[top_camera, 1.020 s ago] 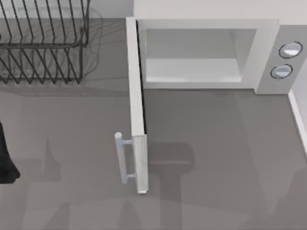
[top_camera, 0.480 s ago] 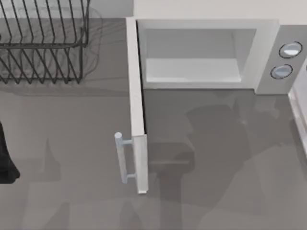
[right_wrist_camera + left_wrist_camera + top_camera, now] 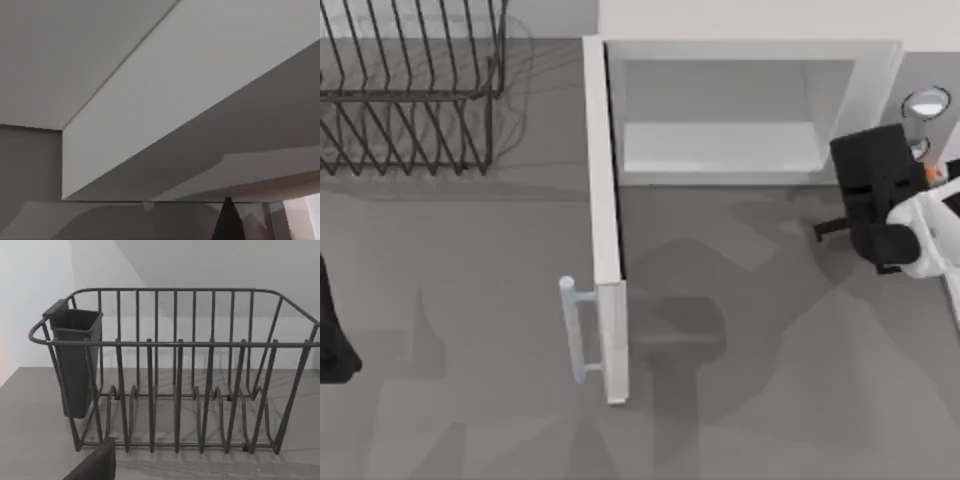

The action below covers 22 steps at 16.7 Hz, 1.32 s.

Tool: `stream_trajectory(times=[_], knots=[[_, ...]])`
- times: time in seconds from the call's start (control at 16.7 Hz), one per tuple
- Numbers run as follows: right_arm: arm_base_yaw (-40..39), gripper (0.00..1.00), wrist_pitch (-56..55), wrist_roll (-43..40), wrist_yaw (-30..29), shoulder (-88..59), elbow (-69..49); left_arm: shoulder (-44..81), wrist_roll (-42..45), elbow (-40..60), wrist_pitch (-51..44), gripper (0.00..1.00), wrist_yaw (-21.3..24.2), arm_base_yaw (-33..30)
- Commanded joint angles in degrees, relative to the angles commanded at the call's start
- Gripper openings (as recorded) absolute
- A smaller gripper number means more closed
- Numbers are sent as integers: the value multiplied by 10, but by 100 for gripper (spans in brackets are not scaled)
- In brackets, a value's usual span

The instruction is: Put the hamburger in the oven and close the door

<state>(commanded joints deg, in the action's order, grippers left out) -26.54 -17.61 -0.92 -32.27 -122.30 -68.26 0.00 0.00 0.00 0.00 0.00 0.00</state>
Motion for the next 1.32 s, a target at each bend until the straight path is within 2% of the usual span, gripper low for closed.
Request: stream_trajectory(times=[0.24, 0.42, 0.9, 1.08, 1.32], knots=[[-96, 0, -124, 139, -45, -47, -2, 0, 0, 0, 0, 100, 0, 0], [-127, 0, -162, 179, -59, -61, -1, 0, 0, 0, 0, 100, 0, 0], [-116, 0, -153, 175, -60, -75, -9, 0, 0, 0, 0, 100, 0, 0], [-99, 0, -127, 167, -45, -121, -85, 0, 0, 0, 0, 100, 0, 0], [-68, 0, -77, 150, -12, -208, -260, 0, 0, 0, 0, 100, 0, 0]])
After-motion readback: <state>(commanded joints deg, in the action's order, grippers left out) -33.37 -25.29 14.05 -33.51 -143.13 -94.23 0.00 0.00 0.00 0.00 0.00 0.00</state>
